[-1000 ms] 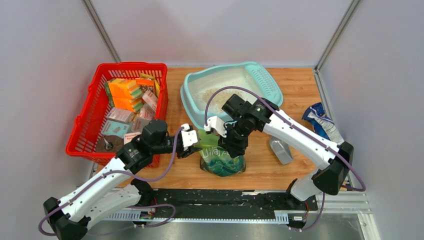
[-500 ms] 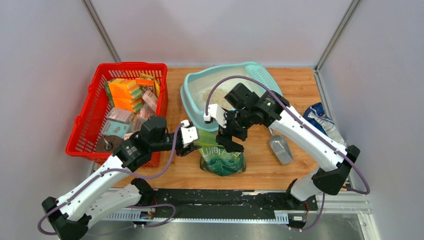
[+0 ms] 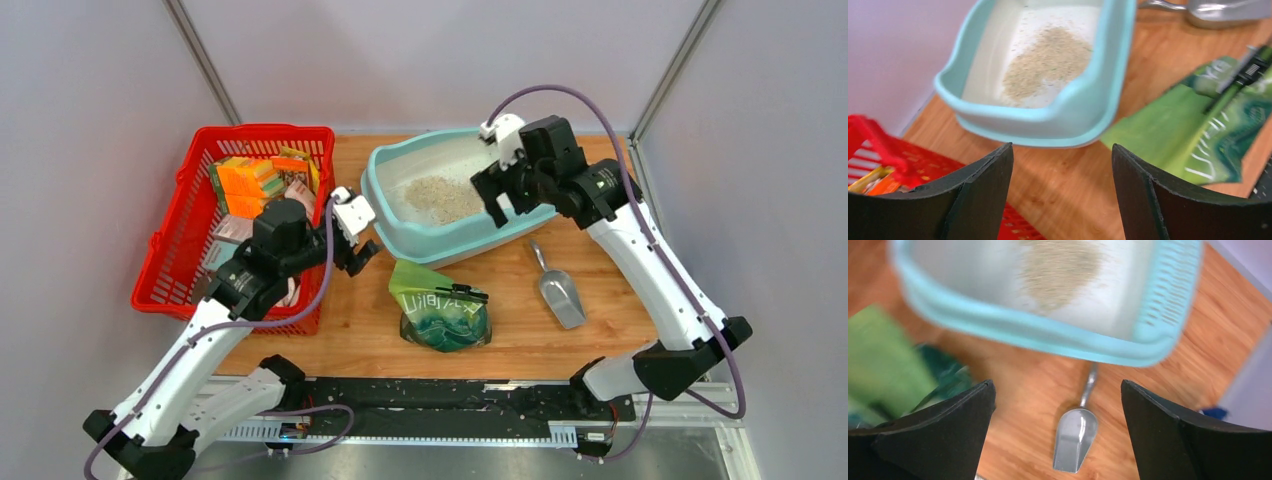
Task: Fill the litter box with clean litter
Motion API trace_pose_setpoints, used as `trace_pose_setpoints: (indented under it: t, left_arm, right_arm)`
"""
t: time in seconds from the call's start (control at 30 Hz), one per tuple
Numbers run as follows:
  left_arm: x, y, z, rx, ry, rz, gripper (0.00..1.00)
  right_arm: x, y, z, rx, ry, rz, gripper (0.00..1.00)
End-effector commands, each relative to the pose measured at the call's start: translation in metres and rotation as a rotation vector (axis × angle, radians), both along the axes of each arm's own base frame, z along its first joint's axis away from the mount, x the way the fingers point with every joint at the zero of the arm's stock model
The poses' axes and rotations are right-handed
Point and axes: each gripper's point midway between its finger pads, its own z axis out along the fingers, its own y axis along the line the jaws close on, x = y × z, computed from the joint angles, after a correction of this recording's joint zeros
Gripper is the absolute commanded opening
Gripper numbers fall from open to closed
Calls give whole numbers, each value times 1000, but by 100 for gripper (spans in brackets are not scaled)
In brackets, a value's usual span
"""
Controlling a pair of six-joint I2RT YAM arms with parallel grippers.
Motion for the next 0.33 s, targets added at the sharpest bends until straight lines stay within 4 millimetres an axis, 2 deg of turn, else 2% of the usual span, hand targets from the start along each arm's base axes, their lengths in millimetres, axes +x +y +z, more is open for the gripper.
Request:
trace_pose_setpoints:
  t: [0.0, 0.07, 0.3]
  left_arm:
    - [35, 24, 38, -87, -28, 187, 79]
    - [46, 32, 45, -102, -45, 234, 79]
    - [70, 51, 55, -159, -68, 340, 79]
  right_arm:
    - [66, -62, 20, 105, -193, -572, 100]
    - [65, -74, 17, 113, -207, -616, 100]
    - [57, -94, -4, 52, -217, -660, 100]
